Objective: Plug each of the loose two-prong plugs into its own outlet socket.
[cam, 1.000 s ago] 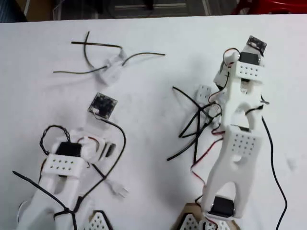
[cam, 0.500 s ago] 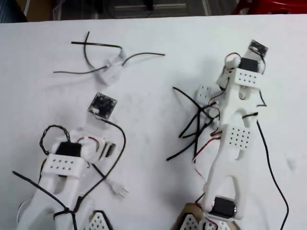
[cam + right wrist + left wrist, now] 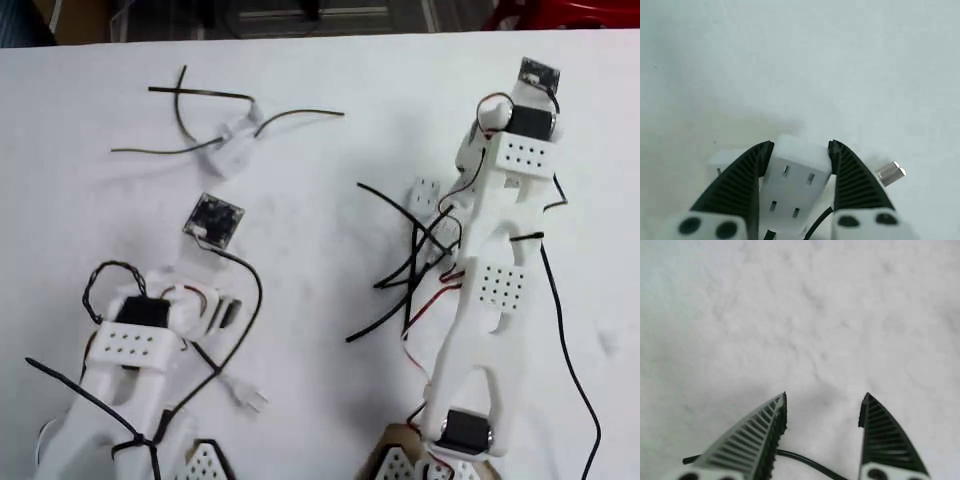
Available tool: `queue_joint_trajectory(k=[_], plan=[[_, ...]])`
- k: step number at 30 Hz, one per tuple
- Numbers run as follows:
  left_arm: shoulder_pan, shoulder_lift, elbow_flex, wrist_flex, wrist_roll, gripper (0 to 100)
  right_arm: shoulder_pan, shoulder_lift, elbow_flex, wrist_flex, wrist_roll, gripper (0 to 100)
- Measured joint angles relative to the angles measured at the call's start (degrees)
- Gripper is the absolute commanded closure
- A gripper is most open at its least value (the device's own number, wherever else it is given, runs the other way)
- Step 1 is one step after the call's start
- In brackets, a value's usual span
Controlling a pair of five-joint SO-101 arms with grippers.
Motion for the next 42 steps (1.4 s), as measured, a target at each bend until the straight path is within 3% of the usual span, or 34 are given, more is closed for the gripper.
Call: queue_joint_trajectory(k=[9, 18, 24, 28, 33, 38, 42], plan=[[0.00, 0.00, 0.00, -0.53, 0.00, 77, -3.43, -20.13, 16.26, 0.00, 0.26, 97.1], [0.00, 0.00, 0.09, -0.62, 0.00, 77, -13.27, -48.00, 41.76, 0.00, 0.18, 97.1], [0.00, 0.00, 0.09, -0.62, 0.00, 77, -18.02, -58.99, 53.19, 0.00, -4.48, 97.1], [-0.26, 0.00, 0.09, -0.62, 0.18, 77, -21.10, -60.13, 58.11, 0.00, -5.10, 97.1], [-6.42, 0.00, 0.09, -3.34, 5.89, 77, -25.85, -57.93, 65.41, -4.92, -5.80, 97.2], [-14.86, 0.00, 0.09, -6.86, 12.57, 77, -28.75, -50.29, 71.74, -12.57, -18.20, 97.1], [-17.41, 0.00, 0.09, -7.21, 14.68, 77, -30.95, -44.40, 72.00, -18.90, -26.73, 97.1]])
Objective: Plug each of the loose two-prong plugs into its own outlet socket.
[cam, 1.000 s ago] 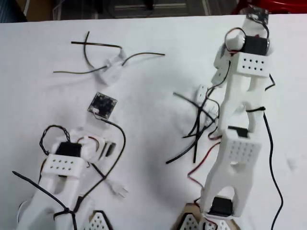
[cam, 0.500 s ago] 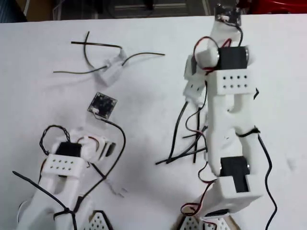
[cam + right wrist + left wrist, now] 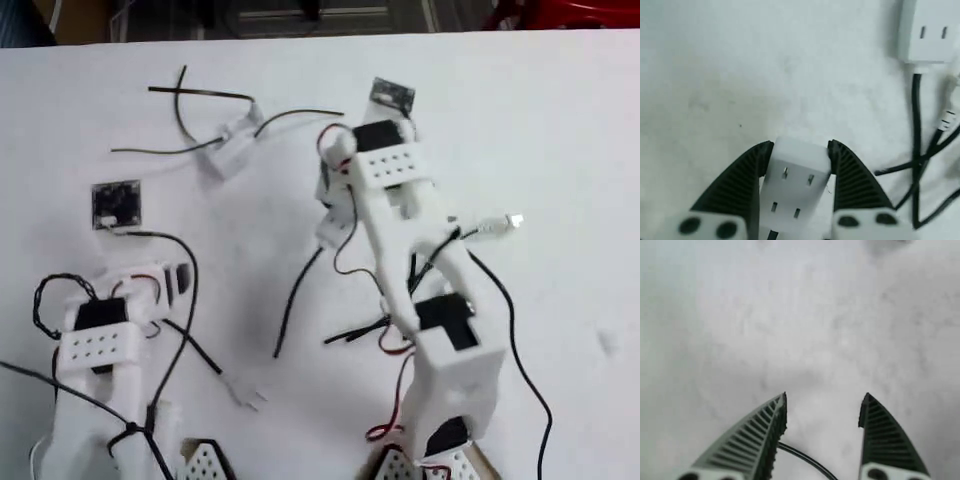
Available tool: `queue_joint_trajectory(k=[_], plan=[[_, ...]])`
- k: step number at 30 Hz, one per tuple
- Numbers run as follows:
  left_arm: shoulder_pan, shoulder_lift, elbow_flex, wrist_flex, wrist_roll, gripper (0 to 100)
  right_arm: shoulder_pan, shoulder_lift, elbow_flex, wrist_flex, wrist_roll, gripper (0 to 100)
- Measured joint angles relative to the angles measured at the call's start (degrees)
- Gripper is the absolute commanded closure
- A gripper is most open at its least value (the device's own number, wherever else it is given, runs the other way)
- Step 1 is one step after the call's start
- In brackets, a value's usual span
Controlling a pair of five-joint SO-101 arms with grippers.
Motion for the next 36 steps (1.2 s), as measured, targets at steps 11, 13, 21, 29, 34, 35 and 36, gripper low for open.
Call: queue_joint_trajectory(k=[11, 13, 21, 29, 34, 35, 36], plan=[[-0.18, 0.00, 0.00, -1.23, 0.18, 77, -4.22, 11.25, 0.00, -9.67, -5.98, 71.9], [-0.18, 0.00, 0.00, -1.23, 0.18, 77, -4.04, 13.19, -0.18, -10.02, -5.98, 63.5], [0.62, 0.00, 0.00, -1.23, 0.18, 77, -3.96, 16.09, -7.65, -2.73, -5.98, 60.4], [0.62, 0.00, 0.00, -1.23, 0.18, 77, 4.57, 9.76, -34.11, 14.95, -2.73, 60.4], [0.62, 0.00, 0.00, -1.23, 0.18, 77, 10.64, 3.25, -45.54, 18.55, 8.70, 60.4], [0.62, 0.00, 0.00, -1.23, 0.09, 77, 11.78, 1.93, -45.63, 18.73, 10.81, 60.4], [0.62, 0.00, 0.00, -1.23, -0.26, 77, 13.10, 0.62, -45.19, 18.90, 12.92, 60.4]])
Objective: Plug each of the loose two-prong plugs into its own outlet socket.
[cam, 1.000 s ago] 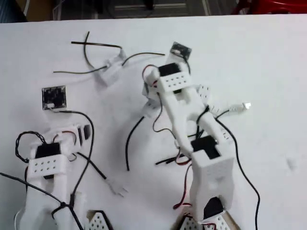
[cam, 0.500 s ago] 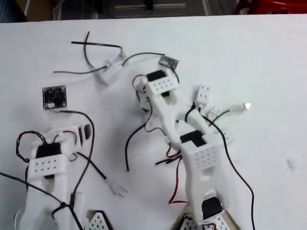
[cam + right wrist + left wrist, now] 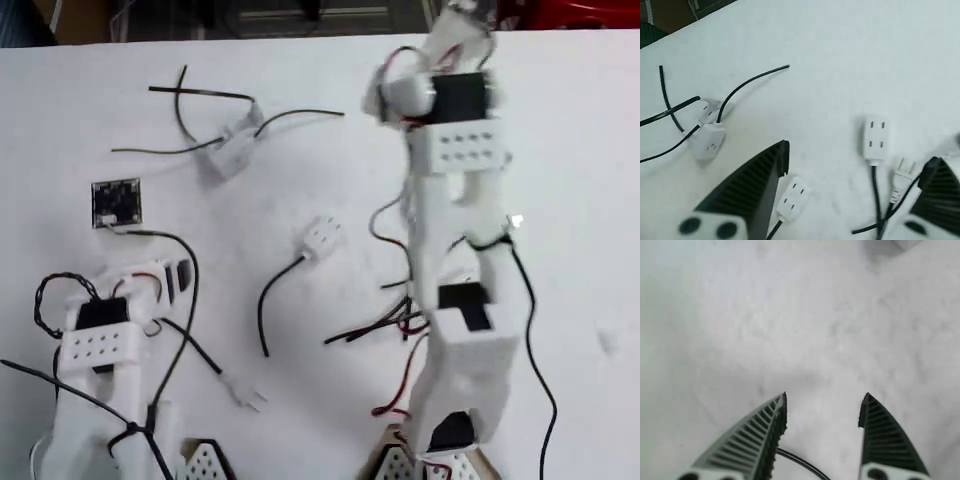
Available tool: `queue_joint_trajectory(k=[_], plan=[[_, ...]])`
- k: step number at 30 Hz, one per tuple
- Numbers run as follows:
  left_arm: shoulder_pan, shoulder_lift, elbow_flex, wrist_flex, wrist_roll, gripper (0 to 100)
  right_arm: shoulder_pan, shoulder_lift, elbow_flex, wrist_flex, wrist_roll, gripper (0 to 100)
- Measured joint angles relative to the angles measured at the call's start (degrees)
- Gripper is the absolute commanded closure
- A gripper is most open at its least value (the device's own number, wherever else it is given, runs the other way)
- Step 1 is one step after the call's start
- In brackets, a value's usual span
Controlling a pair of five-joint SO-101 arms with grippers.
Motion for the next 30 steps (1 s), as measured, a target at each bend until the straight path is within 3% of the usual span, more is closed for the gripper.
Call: queue_joint_trajectory(k=[8, 16, 24, 30], plan=[[1.76, 0.00, 0.00, -0.44, -1.05, 77, 10.73, -19.16, 22.33, 0.18, 5.10, 60.4], [1.76, 0.00, -0.09, 0.70, -1.05, 76, 15.03, -37.19, 52.92, 0.18, 5.10, 60.4], [1.76, 0.00, -13.54, 24.70, -1.05, 76, 16.44, -39.12, 77.54, -7.03, 5.19, 60.4], [1.76, 0.00, -19.25, 35.43, -1.05, 73, 16.44, -39.12, 86.42, -12.40, 6.15, 60.4]])
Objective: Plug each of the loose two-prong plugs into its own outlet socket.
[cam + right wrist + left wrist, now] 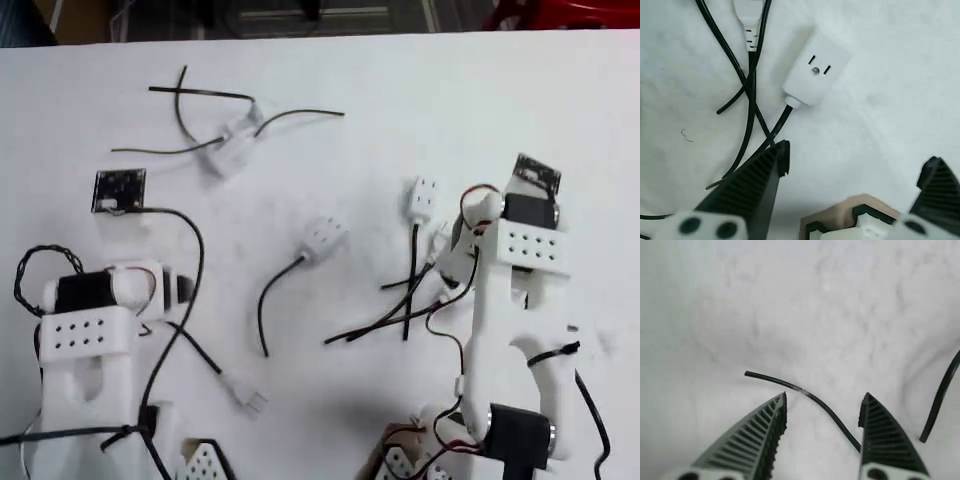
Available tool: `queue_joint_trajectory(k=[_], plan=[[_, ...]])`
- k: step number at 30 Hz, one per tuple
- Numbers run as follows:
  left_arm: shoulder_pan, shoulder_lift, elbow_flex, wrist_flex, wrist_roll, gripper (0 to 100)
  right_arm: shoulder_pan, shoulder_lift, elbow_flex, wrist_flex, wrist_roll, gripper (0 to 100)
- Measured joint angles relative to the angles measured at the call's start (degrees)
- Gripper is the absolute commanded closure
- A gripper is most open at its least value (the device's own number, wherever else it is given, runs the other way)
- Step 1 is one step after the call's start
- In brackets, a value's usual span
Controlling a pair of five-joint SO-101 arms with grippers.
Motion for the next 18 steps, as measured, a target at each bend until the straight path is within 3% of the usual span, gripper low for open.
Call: queue_joint_trajectory(k=[2, 4, 9, 16, 18], plan=[[0.00, 0.00, -2.20, 3.78, -1.49, 72, 0.00, 0.00, 1.76, -1.49, 4.13, 60.4], [0.00, 0.00, -4.48, 6.95, -7.47, 72, 0.00, -0.09, 4.31, -3.96, 10.20, 60.4], [0.00, 0.00, -8.53, 11.96, -34.02, 72, 0.00, -0.09, 13.71, -13.36, 23.65, 60.4], [2.37, -0.09, -10.55, 18.64, -68.84, 72, 0.00, -0.09, 28.57, -31.12, 28.13, 60.4], [5.36, -0.09, -10.55, 21.01, -74.11, 72, 0.00, -0.53, 29.80, -32.88, 28.13, 60.4]])
